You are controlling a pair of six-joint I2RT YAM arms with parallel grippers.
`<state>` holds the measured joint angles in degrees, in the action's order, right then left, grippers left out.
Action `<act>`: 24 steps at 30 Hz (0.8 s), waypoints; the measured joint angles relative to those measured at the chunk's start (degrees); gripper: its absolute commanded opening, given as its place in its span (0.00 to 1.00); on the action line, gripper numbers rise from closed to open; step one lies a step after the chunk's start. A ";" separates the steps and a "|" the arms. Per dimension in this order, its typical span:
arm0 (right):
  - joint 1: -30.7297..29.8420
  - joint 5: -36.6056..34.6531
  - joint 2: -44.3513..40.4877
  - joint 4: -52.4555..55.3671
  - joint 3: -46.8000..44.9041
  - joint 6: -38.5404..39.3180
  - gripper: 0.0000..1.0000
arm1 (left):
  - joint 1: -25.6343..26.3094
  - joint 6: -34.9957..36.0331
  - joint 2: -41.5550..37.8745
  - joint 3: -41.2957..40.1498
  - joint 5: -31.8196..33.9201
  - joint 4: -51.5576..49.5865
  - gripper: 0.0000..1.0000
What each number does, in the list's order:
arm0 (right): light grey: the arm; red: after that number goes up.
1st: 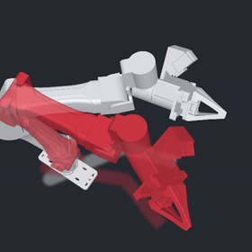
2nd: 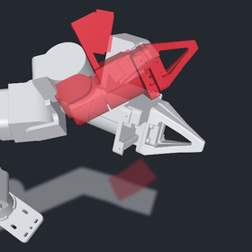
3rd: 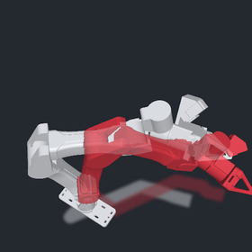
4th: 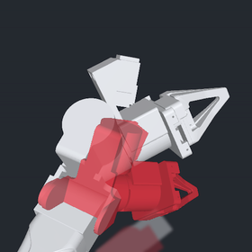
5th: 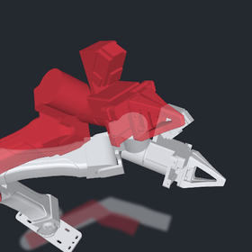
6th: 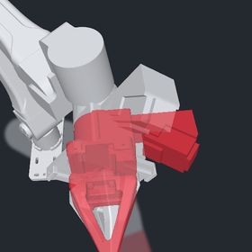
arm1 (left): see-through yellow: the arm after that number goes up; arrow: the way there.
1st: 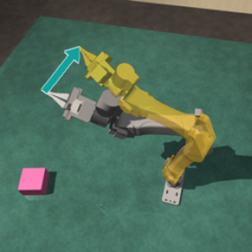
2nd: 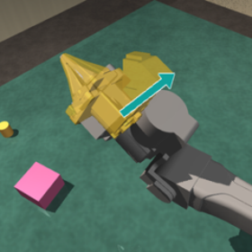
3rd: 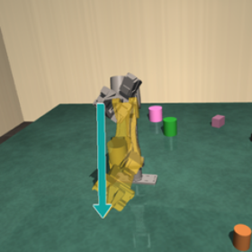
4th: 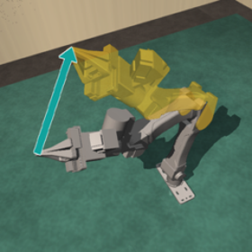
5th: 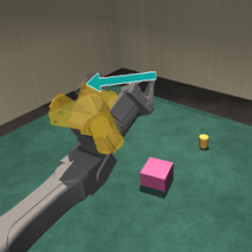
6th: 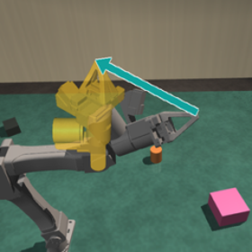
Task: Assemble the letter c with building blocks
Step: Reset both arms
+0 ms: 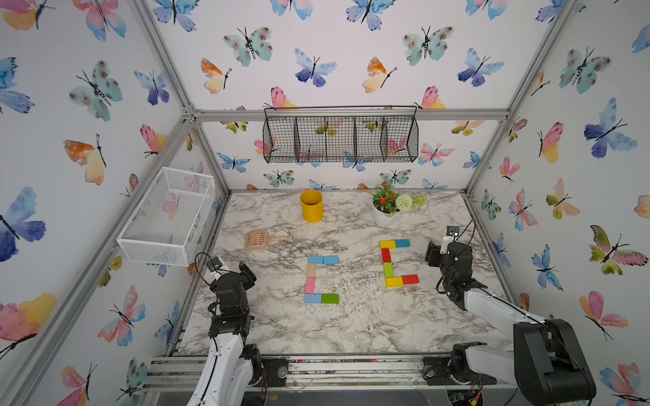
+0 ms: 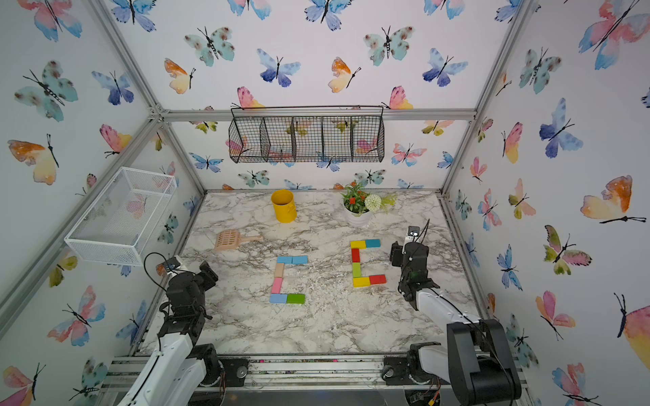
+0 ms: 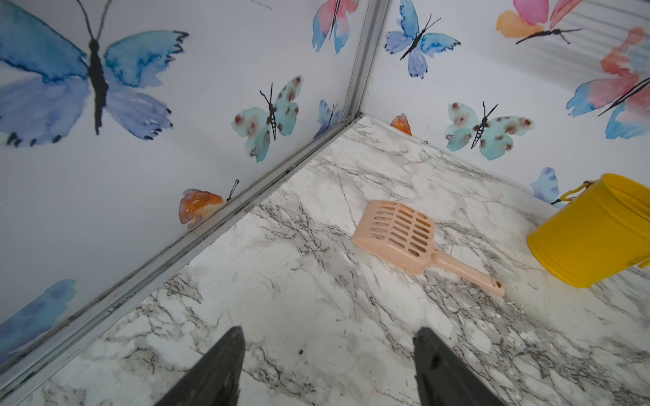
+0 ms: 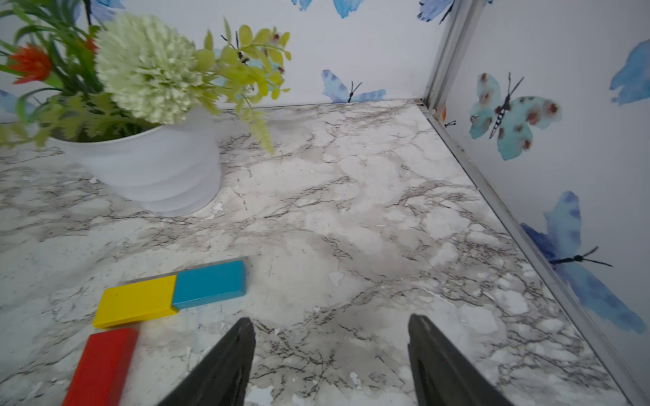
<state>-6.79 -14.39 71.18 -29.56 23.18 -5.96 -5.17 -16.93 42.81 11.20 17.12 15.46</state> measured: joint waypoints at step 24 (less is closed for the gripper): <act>6.49 11.67 19.06 -43.87 -13.97 0.55 0.68 | 4.20 10.43 32.61 -6.93 -8.46 49.35 0.66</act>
<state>-0.30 -2.72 90.24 -73.43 9.21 -5.41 -0.97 -6.50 75.42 4.27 8.67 64.82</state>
